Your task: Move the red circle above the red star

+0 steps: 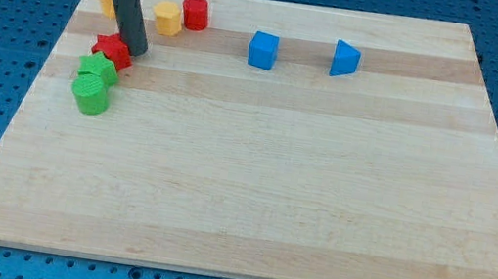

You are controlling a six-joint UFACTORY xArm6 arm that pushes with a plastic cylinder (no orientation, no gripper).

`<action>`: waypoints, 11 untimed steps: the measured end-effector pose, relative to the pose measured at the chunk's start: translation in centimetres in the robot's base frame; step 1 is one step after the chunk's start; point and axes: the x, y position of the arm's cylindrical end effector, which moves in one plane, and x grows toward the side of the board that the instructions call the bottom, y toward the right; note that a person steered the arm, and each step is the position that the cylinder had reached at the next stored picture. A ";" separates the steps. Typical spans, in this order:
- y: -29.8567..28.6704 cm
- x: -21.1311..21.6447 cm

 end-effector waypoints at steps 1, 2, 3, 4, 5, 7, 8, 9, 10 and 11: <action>0.2 0.0; 4.9 0.0; 9.3 -2.3; 13.6 -6.3; 13.1 -11.6; 7.2 -12.2; 6.3 -8.8; 5.8 -6.4; 7.7 -6.2; 9.6 -4.2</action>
